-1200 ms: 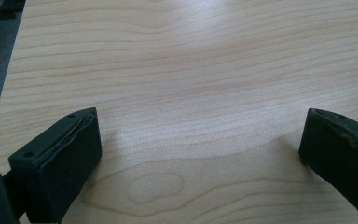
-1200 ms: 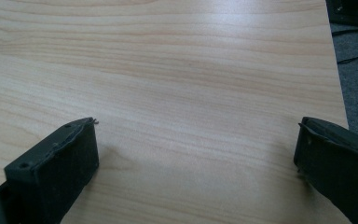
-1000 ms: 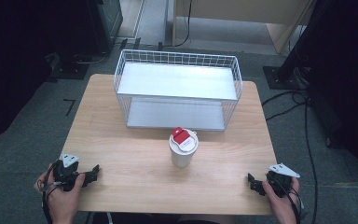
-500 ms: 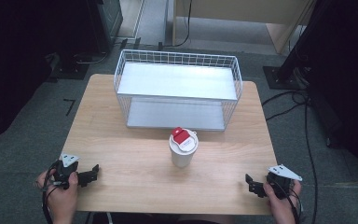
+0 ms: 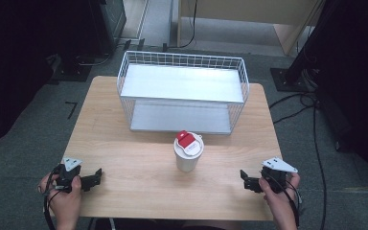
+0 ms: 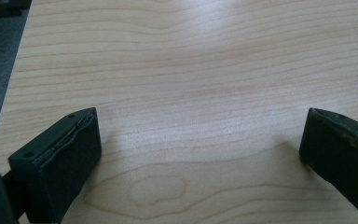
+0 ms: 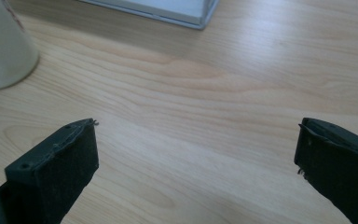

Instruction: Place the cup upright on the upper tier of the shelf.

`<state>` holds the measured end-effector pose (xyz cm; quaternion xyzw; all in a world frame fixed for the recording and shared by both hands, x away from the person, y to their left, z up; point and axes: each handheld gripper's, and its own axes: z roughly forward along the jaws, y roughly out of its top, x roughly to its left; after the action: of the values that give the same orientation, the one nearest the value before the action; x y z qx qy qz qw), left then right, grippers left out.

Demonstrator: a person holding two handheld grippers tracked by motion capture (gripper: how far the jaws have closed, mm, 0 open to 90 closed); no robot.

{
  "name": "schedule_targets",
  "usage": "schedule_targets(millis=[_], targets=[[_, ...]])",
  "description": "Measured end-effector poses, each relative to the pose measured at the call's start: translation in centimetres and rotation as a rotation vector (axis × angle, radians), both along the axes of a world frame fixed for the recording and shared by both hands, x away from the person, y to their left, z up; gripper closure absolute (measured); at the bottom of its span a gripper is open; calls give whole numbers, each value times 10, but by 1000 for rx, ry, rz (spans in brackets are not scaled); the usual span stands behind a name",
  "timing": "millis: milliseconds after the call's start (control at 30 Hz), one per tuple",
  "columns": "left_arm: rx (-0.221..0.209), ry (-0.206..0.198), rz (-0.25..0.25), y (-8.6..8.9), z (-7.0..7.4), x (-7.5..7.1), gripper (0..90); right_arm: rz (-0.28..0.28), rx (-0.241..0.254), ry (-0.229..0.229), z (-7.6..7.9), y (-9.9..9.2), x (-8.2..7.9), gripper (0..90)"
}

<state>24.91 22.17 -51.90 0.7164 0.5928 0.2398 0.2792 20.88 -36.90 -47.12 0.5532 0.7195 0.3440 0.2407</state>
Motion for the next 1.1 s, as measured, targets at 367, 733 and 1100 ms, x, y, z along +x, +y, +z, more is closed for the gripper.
schedule_targets(millis=[367, 733, 1100], targets=[[-1, 0, 0, 0, 0, 0, 0, 53, 11, -29, 11, 28, 11, 0], [-2, -1, 0, 0, 0, 1, 0, 110, 19, -43, 16, 58, 16, 0], [2, 3, -6, -1, 0, 2, 0, 159, 42, -35, 11, 87, 21, 0]])
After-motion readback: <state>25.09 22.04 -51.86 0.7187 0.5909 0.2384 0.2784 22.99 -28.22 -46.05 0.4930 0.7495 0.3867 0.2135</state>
